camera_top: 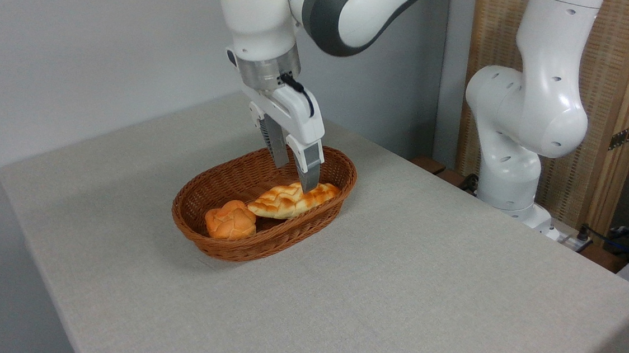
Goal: Put bread into the basket
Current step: 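Open the gripper and raise it away from the basket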
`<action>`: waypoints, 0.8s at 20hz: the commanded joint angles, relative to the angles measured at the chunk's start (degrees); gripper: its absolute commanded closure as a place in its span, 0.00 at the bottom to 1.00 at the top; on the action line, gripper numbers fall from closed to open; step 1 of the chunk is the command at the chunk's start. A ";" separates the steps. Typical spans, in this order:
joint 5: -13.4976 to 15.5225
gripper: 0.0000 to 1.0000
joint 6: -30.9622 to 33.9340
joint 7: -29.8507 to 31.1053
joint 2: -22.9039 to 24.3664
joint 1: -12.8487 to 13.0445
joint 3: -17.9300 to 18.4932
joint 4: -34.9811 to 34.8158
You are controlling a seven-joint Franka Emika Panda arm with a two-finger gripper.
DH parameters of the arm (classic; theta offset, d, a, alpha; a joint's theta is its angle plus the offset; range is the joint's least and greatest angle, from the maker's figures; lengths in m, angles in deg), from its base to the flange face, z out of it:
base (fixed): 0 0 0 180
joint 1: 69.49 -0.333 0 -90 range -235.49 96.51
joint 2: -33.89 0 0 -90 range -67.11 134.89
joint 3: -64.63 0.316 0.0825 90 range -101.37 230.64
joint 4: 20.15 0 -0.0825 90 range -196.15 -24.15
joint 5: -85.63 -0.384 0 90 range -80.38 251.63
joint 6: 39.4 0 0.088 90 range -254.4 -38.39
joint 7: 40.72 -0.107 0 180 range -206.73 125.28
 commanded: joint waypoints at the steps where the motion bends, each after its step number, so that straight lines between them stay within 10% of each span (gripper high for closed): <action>1: -2.19 0.00 3.28 0.84 1.75 0.15 4.85 7.20; 8: -2.19 0.00 9.80 0.57 -8.61 -2.66 7.94 26.98; 13: -2.01 0.00 9.98 -0.04 -14.42 -11.27 1.54 34.82; 16: -2.28 0.00 9.98 -2.49 -14.96 -11.45 0.82 35.09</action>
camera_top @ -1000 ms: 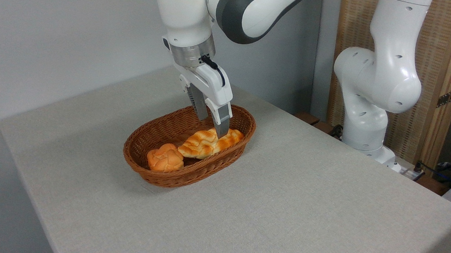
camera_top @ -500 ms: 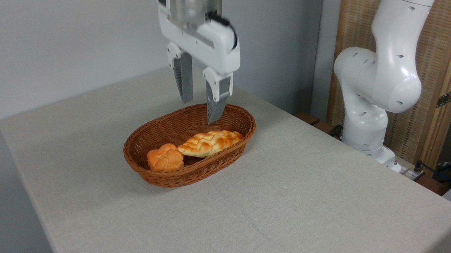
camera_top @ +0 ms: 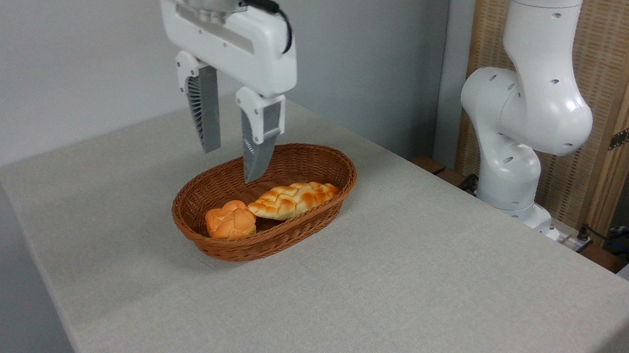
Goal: Put bread into the basket
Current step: 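Open the gripper and raise it away from the basket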
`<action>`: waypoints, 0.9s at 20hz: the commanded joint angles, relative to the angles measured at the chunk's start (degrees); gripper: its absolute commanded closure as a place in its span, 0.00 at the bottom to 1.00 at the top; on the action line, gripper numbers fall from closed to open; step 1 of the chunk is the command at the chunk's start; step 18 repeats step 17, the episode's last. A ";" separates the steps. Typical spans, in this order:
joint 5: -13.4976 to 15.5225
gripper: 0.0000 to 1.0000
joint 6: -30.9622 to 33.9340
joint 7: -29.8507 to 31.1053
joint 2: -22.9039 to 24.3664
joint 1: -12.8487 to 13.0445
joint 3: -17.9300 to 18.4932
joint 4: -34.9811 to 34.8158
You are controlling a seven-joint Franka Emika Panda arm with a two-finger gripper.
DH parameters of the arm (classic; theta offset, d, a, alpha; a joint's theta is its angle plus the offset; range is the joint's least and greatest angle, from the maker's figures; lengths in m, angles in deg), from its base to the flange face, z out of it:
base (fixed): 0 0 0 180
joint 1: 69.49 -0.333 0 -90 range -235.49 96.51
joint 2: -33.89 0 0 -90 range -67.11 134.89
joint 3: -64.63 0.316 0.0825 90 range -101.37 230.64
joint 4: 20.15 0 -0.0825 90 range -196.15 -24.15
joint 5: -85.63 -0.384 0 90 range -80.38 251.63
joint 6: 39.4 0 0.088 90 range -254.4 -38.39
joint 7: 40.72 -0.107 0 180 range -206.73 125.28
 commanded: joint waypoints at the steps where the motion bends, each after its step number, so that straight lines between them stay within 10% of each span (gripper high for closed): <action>1: -0.63 0.00 2.43 -2.34 -1.17 -1.49 -1.75 2.47; 18: -4.41 0.00 4.27 -2.60 -0.91 -1.41 -2.19 2.30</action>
